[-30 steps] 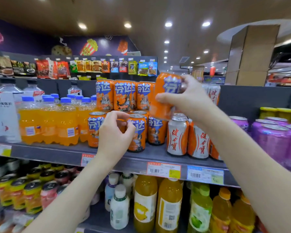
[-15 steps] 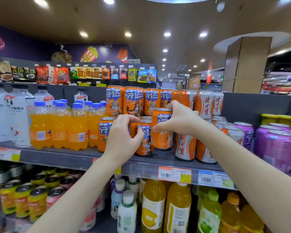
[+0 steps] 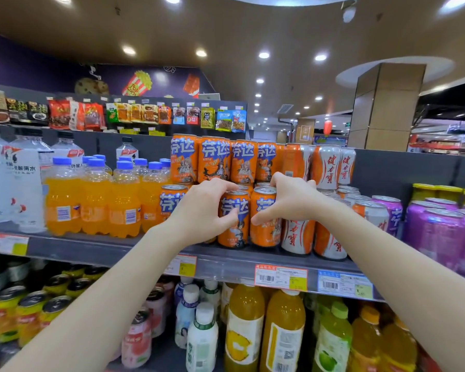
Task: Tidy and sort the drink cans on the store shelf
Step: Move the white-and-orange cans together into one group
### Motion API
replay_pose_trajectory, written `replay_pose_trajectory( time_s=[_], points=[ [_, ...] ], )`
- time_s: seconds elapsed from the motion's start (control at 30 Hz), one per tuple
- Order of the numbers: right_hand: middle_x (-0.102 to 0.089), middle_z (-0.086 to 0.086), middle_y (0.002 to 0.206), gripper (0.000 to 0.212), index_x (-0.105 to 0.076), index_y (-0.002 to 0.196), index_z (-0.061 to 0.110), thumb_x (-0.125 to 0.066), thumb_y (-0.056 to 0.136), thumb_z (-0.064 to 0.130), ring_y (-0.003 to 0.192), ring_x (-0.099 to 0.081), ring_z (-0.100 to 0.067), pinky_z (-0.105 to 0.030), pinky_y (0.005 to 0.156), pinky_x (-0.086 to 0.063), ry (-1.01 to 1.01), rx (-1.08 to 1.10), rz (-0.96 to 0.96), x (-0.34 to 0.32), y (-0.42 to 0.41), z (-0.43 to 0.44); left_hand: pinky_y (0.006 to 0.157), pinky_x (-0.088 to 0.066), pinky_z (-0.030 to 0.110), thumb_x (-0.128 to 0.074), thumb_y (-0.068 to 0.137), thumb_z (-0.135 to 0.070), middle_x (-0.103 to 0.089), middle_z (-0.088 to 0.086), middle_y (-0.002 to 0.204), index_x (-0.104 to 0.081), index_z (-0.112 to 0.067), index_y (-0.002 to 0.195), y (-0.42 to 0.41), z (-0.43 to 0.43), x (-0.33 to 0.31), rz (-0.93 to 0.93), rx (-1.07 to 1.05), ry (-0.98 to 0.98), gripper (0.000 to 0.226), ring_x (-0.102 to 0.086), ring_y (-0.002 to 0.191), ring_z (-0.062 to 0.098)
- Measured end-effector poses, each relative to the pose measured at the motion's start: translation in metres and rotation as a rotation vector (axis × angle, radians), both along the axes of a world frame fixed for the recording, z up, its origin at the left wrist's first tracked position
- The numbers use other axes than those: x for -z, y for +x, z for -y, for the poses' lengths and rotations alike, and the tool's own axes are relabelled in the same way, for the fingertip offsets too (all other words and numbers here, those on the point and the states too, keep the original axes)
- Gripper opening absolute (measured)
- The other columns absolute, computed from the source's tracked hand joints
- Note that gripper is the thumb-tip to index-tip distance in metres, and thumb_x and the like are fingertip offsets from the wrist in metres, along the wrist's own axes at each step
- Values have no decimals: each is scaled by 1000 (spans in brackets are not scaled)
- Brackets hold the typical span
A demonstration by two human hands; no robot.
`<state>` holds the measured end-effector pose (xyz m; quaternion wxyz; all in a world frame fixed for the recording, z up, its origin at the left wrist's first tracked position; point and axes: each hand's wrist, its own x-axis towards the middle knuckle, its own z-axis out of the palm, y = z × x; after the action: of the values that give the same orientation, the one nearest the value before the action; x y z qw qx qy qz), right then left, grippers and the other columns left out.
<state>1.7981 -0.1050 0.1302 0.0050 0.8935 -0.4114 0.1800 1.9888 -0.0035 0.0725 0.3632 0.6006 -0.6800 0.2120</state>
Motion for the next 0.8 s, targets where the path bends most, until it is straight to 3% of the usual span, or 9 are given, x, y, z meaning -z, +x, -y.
replay_pose_trajectory(
  time_s=[0.23,0.43,0.5,0.67,0.8],
  points=[
    [-63,2,120,107,-45,132,18,-70,56,89,111,-58,-25,-54,111,-34,-73,39,-105,8,3,4,108,-42,43,-62,90,-43,-62,-8,132,-60,-27,133,2,6,-4,56,-35,61,46,-52,125,13],
    [-55,-3,140,93,-43,146,15,-78,75,64,123,-56,-23,-40,101,-49,63,-37,-162,-12,-4,0,111,-39,49,-57,94,-51,-61,-10,135,-56,-39,133,13,9,-14,25,-19,196,40,-48,131,17],
    [-58,-7,140,81,-50,142,11,-78,81,56,124,-59,-25,-39,101,-53,101,-61,-142,-16,-7,0,111,-39,50,-59,96,-51,-59,-11,139,-56,-39,133,16,8,-17,6,1,224,39,-48,133,15],
    [-63,-3,128,74,-55,135,16,-80,78,57,114,-62,-21,-39,98,-55,112,-84,-86,-13,-10,6,111,-41,48,-65,96,-45,-59,-13,139,-59,-35,131,18,9,-17,-21,35,200,37,-49,133,12],
    [-64,-4,130,78,-56,137,16,-79,77,60,115,-62,-22,-39,99,-54,84,-88,-80,-11,-11,6,109,-42,47,-65,96,-44,-60,-15,137,-60,-35,131,18,8,-13,-24,40,182,37,-49,132,11]
  ],
)
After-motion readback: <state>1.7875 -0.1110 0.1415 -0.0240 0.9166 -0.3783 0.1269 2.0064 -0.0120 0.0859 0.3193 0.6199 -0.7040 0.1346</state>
